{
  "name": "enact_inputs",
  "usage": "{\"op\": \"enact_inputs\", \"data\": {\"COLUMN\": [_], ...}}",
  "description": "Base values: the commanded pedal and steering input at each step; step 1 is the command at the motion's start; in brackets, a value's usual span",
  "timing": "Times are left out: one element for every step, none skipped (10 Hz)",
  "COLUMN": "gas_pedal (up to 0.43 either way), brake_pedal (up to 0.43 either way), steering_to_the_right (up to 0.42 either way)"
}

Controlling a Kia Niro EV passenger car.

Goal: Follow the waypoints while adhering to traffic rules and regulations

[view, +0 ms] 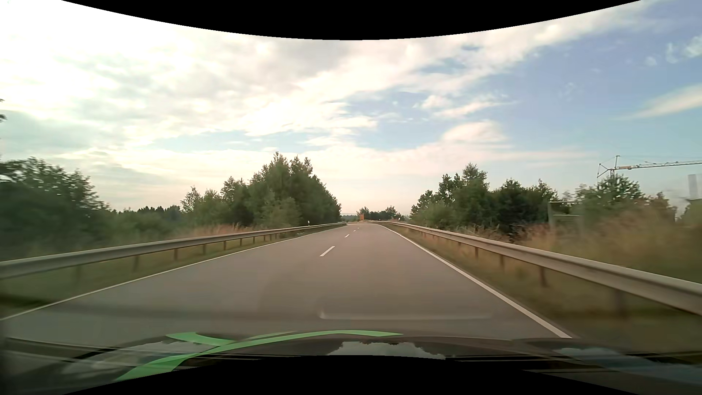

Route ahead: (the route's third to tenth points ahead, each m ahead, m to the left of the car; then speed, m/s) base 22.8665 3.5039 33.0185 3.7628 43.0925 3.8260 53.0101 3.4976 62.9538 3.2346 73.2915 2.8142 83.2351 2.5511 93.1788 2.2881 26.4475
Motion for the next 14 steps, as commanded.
{"op": "enact_inputs", "data": {"gas_pedal": [0.177,0.169,0.150,0.138,0.138,0.138,0.150,0.157,0.157,0.197,0.209,0.209,0.209,0.209], "brake_pedal": [0.000,0.000,0.000,0.000,0.000,0.000,0.000,0.000,0.000,0.000,0.000,0.000,0.000,0.000], "steering_to_the_right": [0.002,0.002,0.001,0.001,0.000,0.000,0.000,-0.001,-0.001,0.000,-0.001,-0.002,-0.001,-0.002]}}
